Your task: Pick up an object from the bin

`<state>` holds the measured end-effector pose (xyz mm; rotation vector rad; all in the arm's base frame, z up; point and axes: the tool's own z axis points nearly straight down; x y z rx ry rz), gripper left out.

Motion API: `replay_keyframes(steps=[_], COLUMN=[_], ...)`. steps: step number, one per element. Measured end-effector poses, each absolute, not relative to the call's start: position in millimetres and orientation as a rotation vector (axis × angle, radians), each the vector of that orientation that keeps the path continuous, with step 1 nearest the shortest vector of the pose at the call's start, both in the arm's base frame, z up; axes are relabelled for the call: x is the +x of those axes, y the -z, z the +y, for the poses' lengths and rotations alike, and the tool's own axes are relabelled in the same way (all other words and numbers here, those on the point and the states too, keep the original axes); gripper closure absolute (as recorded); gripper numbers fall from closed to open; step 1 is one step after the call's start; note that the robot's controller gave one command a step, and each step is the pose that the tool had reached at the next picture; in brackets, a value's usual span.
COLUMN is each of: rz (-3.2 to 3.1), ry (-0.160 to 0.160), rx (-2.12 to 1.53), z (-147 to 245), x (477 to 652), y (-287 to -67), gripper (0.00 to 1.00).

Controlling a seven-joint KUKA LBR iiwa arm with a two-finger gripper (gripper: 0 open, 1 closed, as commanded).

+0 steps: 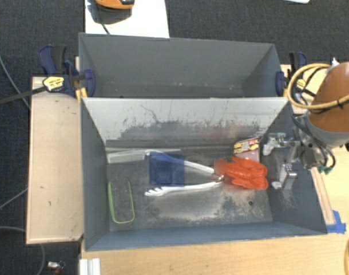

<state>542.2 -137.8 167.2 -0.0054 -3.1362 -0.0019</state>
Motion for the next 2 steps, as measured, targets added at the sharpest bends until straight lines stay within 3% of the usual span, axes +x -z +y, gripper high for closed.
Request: replay_keyframes(steps=[1,2], rz=[-3.144,-3.131], ry=[-0.001,0.000], rx=[0.001,-0.296], z=[-137.3,-131.3], x=[543.9,556.5], y=[-171.6,-118.7], gripper=[0.00,0.00])
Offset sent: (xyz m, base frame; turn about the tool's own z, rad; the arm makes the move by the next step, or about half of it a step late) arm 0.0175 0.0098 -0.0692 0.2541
